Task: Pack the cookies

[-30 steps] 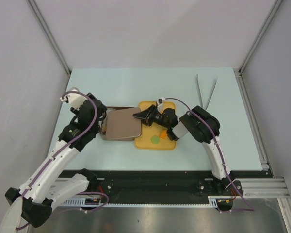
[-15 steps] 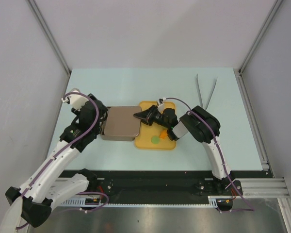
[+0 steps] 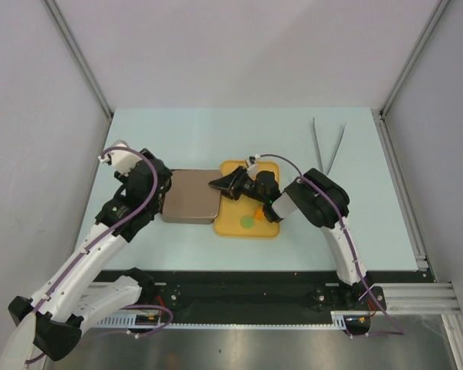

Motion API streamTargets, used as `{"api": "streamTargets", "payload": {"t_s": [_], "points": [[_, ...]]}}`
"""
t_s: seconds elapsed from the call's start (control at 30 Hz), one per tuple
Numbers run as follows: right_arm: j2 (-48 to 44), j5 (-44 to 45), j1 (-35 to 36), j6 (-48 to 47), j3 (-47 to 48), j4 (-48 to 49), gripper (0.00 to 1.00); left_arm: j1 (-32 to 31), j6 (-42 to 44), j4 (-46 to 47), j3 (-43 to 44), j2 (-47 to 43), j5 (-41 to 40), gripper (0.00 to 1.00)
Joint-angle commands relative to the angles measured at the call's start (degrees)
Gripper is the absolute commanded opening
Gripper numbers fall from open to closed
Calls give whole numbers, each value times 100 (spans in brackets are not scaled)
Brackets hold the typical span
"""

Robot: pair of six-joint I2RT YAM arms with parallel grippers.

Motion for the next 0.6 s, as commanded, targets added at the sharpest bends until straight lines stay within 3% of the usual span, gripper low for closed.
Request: {"api": "streamTargets", "payload": {"t_s": [0.0,0.23,0.43,0.57], "points": [[-70,-51,59,-285,186,-119,39,-50,124,158,-34,-99,-109,63],[-412,-104,15,-636,195,-708,60,-50,124,193,-43,-82,-92,63],[-615,-121,-20,-996,195,-1340,61,-68,133,202,-61,-90,-83,64],[-1027,10,-46,-1540,195,-2540,60,-59,159,202,-70,-90,-109,64]]}}
